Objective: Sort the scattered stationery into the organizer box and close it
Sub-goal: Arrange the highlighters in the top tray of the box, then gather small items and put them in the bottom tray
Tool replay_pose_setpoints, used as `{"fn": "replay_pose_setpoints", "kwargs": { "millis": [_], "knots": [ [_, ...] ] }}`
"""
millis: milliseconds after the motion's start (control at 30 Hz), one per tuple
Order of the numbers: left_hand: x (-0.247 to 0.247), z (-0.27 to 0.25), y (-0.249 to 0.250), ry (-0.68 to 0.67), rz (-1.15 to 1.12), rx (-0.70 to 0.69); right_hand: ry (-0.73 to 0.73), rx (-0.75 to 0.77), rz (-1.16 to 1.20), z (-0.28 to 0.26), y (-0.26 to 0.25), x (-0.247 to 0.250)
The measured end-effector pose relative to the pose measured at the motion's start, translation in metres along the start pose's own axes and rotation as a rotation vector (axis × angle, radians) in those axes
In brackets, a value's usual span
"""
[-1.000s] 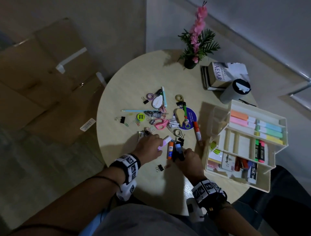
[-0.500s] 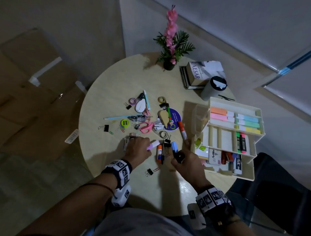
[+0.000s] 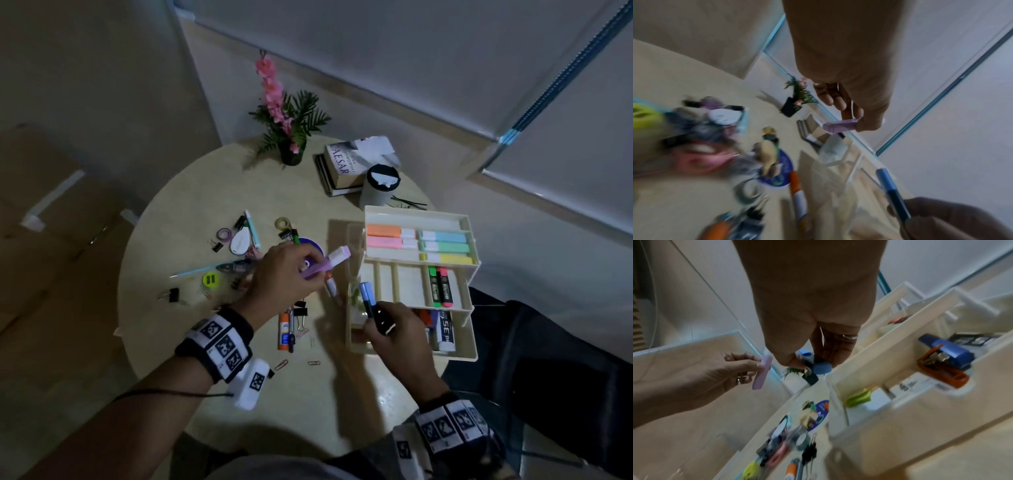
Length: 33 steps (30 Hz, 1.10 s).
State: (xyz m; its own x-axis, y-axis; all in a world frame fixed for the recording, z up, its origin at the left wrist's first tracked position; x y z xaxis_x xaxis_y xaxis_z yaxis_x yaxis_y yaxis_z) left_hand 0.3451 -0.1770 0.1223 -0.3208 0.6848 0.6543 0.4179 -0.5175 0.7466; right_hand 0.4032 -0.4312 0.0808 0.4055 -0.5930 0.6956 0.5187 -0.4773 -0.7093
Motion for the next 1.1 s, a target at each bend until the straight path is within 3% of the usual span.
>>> {"fn": "replay_pose_setpoints", "kwargs": {
  "millis": [133,300,467,800,967,1100],
  "knots": [
    [-0.03,0.028,0.076,-0.055,0.063,-0.152,0.101,-0.017,-0.058,-0.003,0.039,0.049],
    [-0.091,0.06,0.125,-0.133,0.282,-0.229,0.216,-0.123,-0.056,-0.017,0.093,0.105],
    [-0.133,0.08,0.133,-0.212,0.515,-0.207,0.247,-0.173,-0.061,-0.024,0.123,0.143],
    [-0.147,0.091,0.127,-0.263,0.593,-0.196,0.154,-0.137,-0.06,-0.005,0.154,0.139],
    [-0.145,0.082,0.123,-0.189,0.614,-0.274,0.126,-0.148,-0.072,0.004,0.167,0.13],
    [-0.138,0.079,0.124,-0.103,0.497,-0.168,0.11,-0.168,-0.059,0.008,0.168,0.128]
  ]
}}
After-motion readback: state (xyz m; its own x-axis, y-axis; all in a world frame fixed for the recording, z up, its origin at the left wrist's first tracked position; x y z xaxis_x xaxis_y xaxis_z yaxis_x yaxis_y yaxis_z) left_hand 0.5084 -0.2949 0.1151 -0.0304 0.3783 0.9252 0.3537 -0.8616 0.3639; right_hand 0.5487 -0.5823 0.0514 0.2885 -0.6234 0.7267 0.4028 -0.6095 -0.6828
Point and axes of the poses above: each hand's wrist, its own z-axis towards the middle knuckle, its own x-axis out of the back of the hand, y = z × x, the point moved 6 cm from there along z, towards the middle knuckle, and after that the axes turned 14 degrees about x, right-handed, at the moved point
